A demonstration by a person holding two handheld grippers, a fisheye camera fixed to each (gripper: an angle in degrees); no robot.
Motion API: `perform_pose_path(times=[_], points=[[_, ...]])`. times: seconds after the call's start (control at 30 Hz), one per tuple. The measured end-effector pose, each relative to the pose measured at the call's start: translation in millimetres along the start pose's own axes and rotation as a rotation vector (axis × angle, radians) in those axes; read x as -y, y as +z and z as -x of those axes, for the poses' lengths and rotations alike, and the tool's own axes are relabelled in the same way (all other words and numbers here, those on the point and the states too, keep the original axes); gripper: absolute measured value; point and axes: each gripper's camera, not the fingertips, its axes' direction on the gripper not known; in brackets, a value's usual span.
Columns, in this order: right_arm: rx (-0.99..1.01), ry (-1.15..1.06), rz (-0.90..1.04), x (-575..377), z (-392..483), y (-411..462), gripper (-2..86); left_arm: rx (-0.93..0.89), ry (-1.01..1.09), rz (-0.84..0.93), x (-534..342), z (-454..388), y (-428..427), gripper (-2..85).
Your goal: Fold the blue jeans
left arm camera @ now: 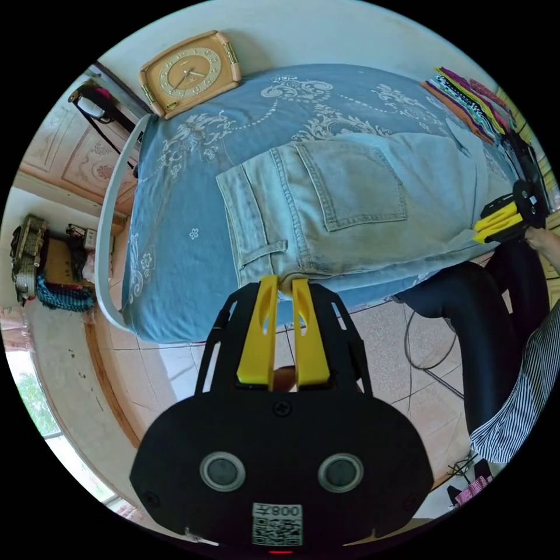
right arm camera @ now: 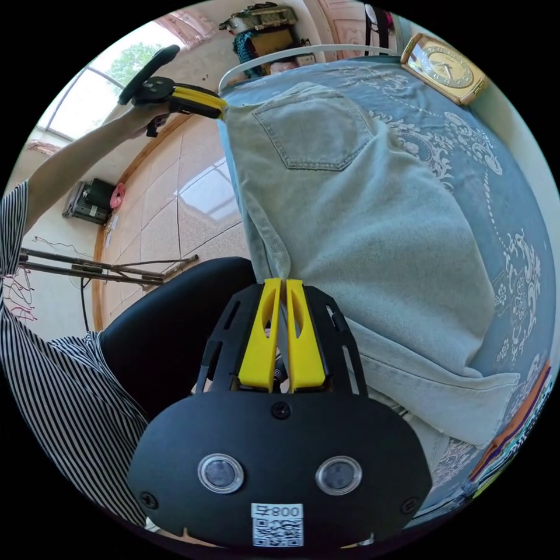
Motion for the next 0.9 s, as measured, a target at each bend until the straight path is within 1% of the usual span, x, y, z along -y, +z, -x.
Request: perform_pose_path(times=[0.17, 0.3, 0.4, 0.47, 0.53, 0.6, 0.63, 0.8, 0.9], points=[[0.007, 0.03, 0.0, -8.9, 6.3, 20.0, 1.4, -0.064, -0.118, -0.035, -36.8, -9.8, -5.2, 6.5], [0.041, 0.047, -0.011, -18.4, 5.0, 29.3, 1.5, -0.162, -0.25, -0.159, -67.8, -17.5, -15.2, 5.1], [0.044, 0.058, -0.019, -27.7, 6.5, 37.7, 1.5, -0.269, -0.292, -0.281, -77.9, -35.0, -21.0, 3.5], [0.031, 0.057, -0.019, -35.1, 8.9, 45.1, 1.6, -0.303, -0.289, -0.301, -76.4, -49.6, -18.0, 2.5], [0.027, 0.057, -0.02, -41.6, 9.3, 50.8, 1.7, -0.283, -0.291, -0.235, -70.6, -64.0, -7.2, 1.4], [0.031, 0.061, -0.025, -49.4, 8.3, 56.2, 1.8, -0.221, -0.284, -0.097, -65.5, -81.3, 13.6, 0.7], [0.039, 0.07, -0.031, -55.3, 6.9, 59.9, 1.9, -0.228, -0.282, -0.067, -65.0, -84.8, 18.8, 0.5], [0.087, 0.117, -0.075, -83.1, -1.8, 68.6, 2.0, -0.21, -0.274, -0.05, -65.1, -110.8, 9.9, 0.1], [0.15, 0.153, -0.14, -107.6, -11.4, 65.2, 1.6, -0.198, -0.273, -0.029, -61.2, -124.5, -0.6, 0.1]])
